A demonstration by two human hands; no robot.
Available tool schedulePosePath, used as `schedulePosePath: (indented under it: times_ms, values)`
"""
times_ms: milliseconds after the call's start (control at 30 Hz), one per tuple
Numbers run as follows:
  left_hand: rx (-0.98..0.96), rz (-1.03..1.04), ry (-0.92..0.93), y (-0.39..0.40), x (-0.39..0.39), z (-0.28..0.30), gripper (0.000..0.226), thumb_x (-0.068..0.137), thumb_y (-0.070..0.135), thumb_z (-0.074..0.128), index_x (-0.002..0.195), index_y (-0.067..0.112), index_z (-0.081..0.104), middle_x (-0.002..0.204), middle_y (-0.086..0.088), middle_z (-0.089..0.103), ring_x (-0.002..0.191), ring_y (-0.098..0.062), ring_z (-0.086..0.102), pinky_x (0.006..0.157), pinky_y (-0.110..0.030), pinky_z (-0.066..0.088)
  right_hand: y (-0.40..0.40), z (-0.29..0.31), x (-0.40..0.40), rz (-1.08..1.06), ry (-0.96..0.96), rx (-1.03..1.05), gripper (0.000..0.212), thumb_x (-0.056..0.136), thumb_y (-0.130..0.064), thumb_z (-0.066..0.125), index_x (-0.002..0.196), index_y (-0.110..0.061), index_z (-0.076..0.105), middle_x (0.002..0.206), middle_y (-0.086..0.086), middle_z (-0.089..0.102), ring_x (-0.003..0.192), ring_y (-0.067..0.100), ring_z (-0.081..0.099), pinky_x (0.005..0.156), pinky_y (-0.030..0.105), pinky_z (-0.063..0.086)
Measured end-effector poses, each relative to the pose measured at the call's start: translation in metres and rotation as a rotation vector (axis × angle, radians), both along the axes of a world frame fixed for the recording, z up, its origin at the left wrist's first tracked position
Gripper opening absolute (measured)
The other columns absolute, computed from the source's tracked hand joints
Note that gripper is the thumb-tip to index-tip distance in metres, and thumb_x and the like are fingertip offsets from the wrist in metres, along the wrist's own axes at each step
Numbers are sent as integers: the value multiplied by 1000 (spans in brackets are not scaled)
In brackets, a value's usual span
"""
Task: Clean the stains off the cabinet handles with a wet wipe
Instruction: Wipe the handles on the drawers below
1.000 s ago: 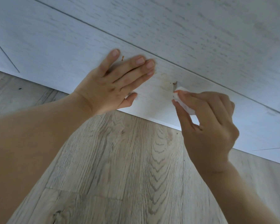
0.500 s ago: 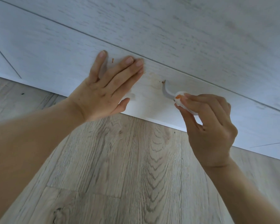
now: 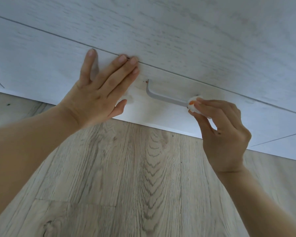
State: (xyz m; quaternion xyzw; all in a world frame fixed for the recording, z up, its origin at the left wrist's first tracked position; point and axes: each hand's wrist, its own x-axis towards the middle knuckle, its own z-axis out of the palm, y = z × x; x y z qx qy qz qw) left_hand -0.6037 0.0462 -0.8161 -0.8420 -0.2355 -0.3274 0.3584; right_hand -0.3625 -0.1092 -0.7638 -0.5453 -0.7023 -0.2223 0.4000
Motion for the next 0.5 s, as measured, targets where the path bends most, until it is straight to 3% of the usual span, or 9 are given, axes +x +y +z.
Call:
schedulePosePath:
  times_ms: [133,267,500]
  values:
    - [5,8,25,-1,-3,2,74,96,34,44,151,-3,10,159,-12,-7,147,-24,-2,114,-55,-4,-4,1,-3,-32,130,-44,10,83,-4,74,93,-3,72,102,-6,63,96,14,65,79,37,57]
    - [-22,21,41,-4,-4,5,73,97,35,42,151,-3,10,159,-12,-7,147,-24,-2,114,-54,-5,-5,2,-19,-75,258,-42,12,83,0,73,94,-2,72,103,-9,61,97,19,67,86,29,56]
    - [-41,37,79,-16,-5,21,69,98,34,39,151,-3,13,159,-14,-2,146,-27,7,114,-56,4,10,18,-46,-88,100,-88,11,82,-9,73,94,-8,74,87,1,73,83,20,65,76,32,52]
